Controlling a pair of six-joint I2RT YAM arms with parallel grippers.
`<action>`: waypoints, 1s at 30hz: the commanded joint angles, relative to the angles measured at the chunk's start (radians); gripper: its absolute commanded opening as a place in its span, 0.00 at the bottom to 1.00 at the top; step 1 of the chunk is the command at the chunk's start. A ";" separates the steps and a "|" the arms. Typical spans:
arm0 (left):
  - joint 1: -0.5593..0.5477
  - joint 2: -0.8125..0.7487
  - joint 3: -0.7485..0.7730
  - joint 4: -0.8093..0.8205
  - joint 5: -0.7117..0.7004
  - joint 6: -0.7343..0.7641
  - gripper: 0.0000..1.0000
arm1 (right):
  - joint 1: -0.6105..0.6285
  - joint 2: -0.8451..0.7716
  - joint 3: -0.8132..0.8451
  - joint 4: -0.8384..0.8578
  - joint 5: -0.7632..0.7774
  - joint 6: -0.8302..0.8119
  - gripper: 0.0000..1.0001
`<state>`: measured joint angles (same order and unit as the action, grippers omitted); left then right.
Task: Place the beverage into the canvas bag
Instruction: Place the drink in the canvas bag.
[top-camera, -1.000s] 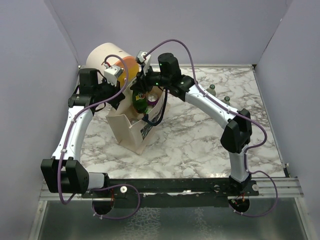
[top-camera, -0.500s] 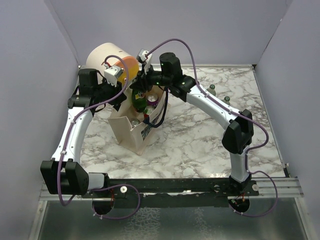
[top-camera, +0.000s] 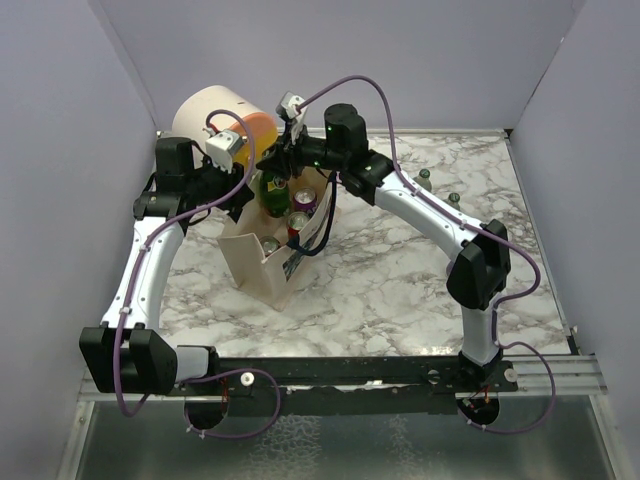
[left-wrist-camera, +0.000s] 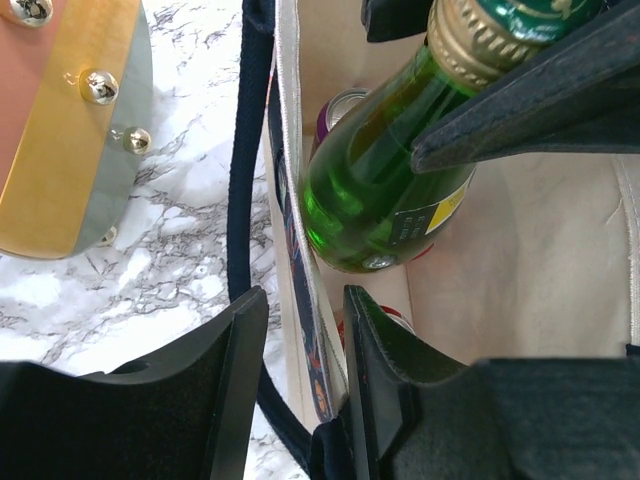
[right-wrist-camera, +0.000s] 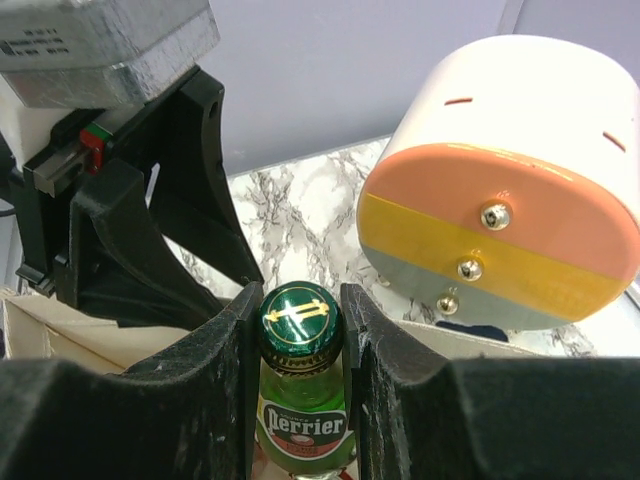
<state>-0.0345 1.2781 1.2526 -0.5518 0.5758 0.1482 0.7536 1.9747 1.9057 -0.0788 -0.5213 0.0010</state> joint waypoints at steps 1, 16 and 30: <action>0.002 -0.022 0.011 0.012 -0.023 -0.024 0.39 | 0.009 -0.047 0.017 0.234 -0.018 0.018 0.01; 0.014 0.003 0.043 0.008 -0.082 -0.069 0.41 | 0.032 0.001 0.004 0.318 -0.016 0.038 0.01; 0.034 0.029 0.084 0.009 -0.097 -0.071 0.32 | 0.038 0.035 -0.006 0.400 -0.044 0.065 0.01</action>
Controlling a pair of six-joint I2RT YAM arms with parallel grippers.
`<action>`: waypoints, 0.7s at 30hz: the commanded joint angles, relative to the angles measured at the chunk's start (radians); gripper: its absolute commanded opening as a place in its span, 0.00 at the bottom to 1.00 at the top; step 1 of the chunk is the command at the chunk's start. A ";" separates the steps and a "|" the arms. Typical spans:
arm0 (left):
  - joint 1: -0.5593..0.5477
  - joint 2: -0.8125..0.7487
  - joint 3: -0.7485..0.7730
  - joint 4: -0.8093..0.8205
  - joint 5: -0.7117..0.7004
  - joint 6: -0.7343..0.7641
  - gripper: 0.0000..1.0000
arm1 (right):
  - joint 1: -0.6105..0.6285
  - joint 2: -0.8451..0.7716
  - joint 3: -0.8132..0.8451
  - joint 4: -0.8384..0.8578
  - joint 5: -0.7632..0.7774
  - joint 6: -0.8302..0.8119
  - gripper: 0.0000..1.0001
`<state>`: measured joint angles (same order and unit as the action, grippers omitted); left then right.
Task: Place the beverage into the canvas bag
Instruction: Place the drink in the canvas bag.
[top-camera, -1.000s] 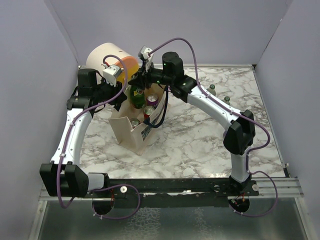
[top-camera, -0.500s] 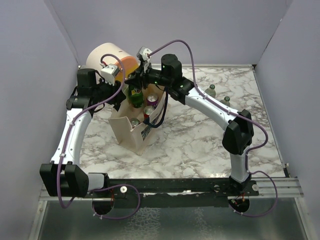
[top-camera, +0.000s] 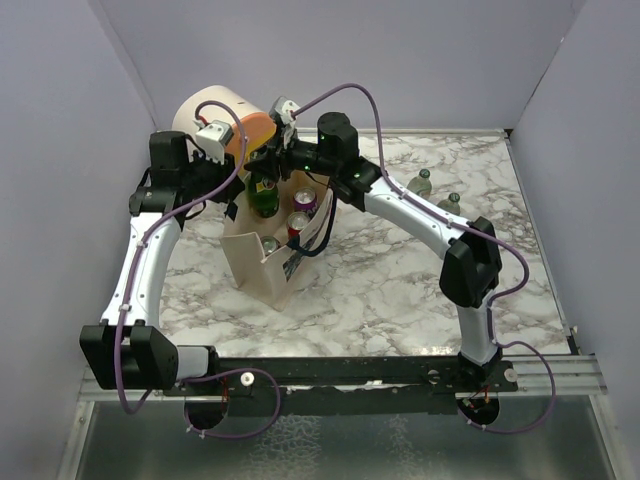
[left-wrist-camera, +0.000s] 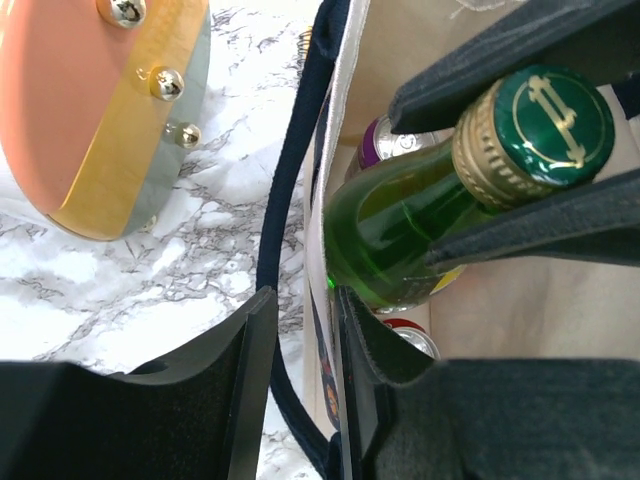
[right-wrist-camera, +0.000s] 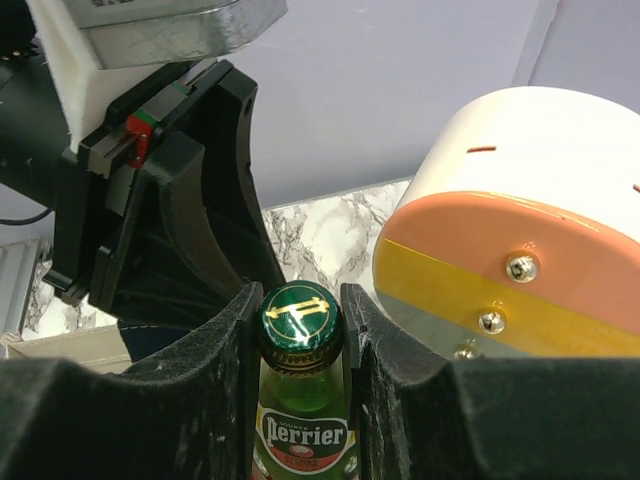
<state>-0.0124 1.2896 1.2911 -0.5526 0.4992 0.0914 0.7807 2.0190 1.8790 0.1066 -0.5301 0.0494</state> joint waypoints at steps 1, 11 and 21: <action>0.013 0.020 0.048 0.010 -0.021 -0.013 0.32 | 0.011 -0.005 0.019 0.220 -0.039 0.016 0.01; 0.015 0.033 0.056 0.017 0.017 -0.001 0.32 | 0.011 0.000 -0.025 0.217 -0.055 -0.055 0.01; 0.015 0.039 0.039 0.024 0.052 -0.010 0.31 | 0.009 0.019 -0.031 0.216 -0.024 -0.095 0.01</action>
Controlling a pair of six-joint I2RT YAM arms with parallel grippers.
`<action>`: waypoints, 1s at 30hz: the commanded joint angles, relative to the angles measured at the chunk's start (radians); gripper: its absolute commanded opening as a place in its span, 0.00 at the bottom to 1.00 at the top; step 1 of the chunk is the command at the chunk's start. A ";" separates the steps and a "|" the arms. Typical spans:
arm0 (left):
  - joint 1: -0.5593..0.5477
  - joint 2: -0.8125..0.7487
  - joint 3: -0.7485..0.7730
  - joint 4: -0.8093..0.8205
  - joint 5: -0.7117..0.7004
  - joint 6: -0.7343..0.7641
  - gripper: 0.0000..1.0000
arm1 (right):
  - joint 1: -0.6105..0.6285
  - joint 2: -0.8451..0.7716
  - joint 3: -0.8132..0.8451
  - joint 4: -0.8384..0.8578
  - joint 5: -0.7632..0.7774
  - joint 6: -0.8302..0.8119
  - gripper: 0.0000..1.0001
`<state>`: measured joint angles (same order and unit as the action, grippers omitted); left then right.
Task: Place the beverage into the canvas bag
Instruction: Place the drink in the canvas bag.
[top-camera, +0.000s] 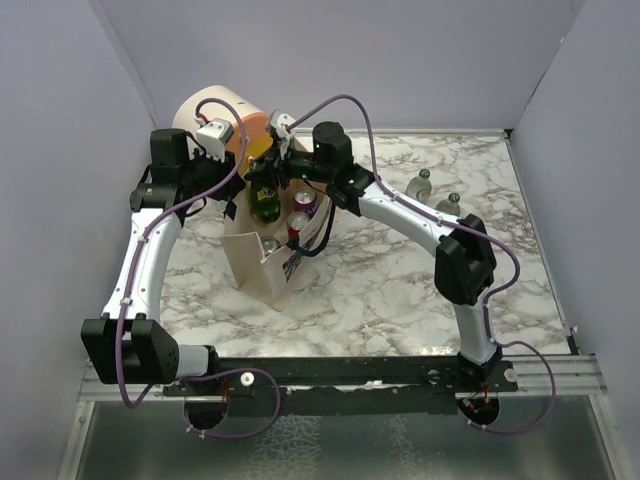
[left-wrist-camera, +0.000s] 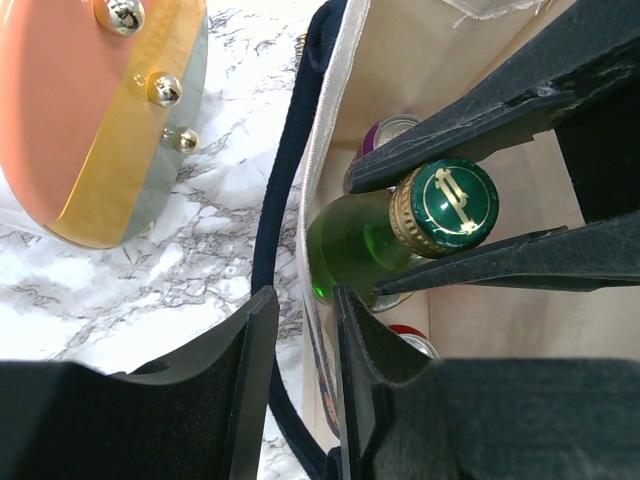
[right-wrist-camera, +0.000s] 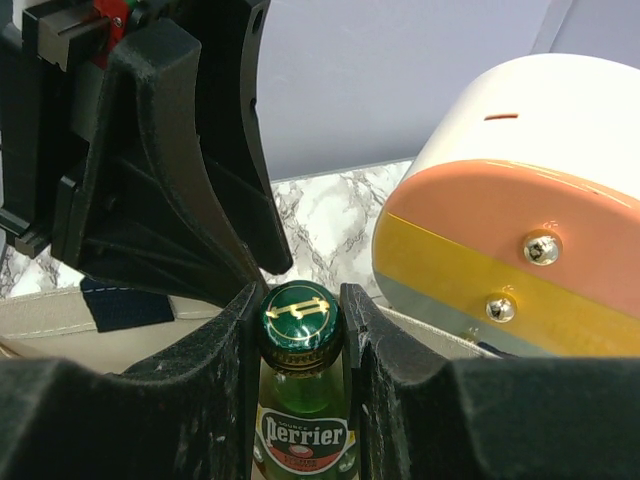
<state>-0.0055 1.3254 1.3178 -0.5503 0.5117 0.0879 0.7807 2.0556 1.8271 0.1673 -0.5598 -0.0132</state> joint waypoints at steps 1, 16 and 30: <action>0.009 0.003 0.010 0.024 0.044 -0.007 0.31 | 0.009 -0.017 0.019 0.153 0.011 -0.038 0.01; 0.008 -0.011 -0.043 0.017 0.139 -0.007 0.24 | 0.003 -0.015 0.030 0.043 -0.003 -0.108 0.01; 0.008 -0.006 -0.068 0.027 0.180 -0.011 0.20 | -0.006 -0.006 -0.034 0.060 -0.010 -0.141 0.01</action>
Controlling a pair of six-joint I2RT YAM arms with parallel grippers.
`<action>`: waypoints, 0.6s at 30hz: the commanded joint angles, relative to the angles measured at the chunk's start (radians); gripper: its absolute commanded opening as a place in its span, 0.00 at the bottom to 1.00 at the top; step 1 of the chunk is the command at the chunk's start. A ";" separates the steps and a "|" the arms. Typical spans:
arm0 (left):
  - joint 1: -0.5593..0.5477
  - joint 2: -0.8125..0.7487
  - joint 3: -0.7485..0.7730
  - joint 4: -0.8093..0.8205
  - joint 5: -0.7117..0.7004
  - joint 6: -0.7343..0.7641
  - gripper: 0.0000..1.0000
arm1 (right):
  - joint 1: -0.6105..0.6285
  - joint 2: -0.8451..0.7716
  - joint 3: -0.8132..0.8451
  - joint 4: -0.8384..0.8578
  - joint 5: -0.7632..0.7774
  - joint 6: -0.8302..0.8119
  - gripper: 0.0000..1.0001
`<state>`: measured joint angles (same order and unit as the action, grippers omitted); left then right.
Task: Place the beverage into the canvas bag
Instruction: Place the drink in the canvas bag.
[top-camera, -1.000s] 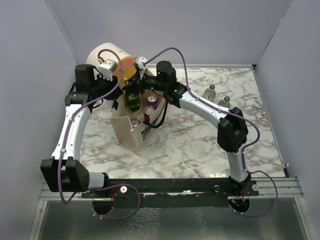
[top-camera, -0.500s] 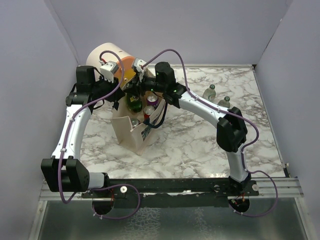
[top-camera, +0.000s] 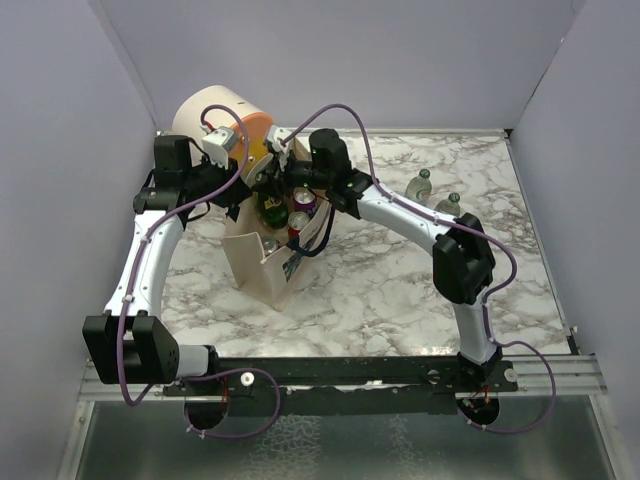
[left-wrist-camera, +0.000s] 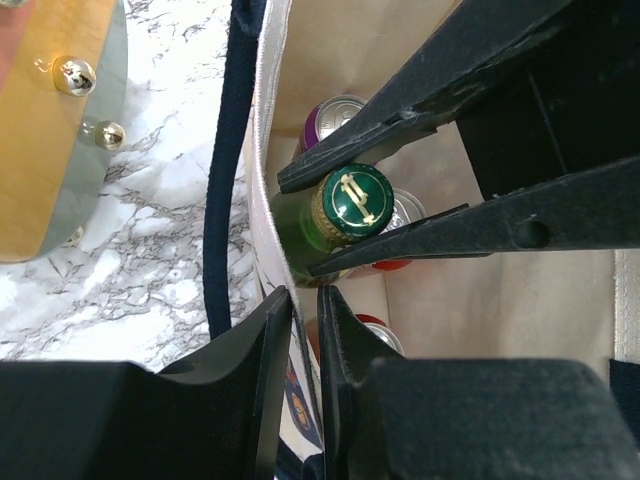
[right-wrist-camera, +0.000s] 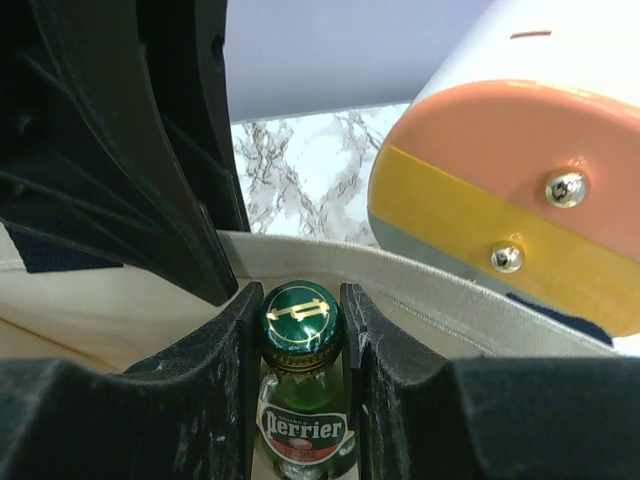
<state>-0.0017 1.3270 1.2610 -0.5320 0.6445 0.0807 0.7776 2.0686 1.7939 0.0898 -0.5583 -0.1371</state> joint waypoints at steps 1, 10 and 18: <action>0.004 -0.009 -0.012 0.010 0.051 -0.004 0.19 | -0.004 -0.018 -0.009 0.147 -0.014 -0.014 0.01; 0.004 0.001 -0.015 0.015 0.060 -0.003 0.17 | -0.019 -0.028 -0.112 0.270 -0.019 0.017 0.01; 0.004 0.011 -0.009 0.019 0.064 -0.006 0.17 | -0.035 -0.039 -0.186 0.334 -0.017 0.010 0.01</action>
<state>-0.0017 1.3308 1.2533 -0.5247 0.6697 0.0807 0.7570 2.0686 1.6165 0.2573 -0.5632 -0.1238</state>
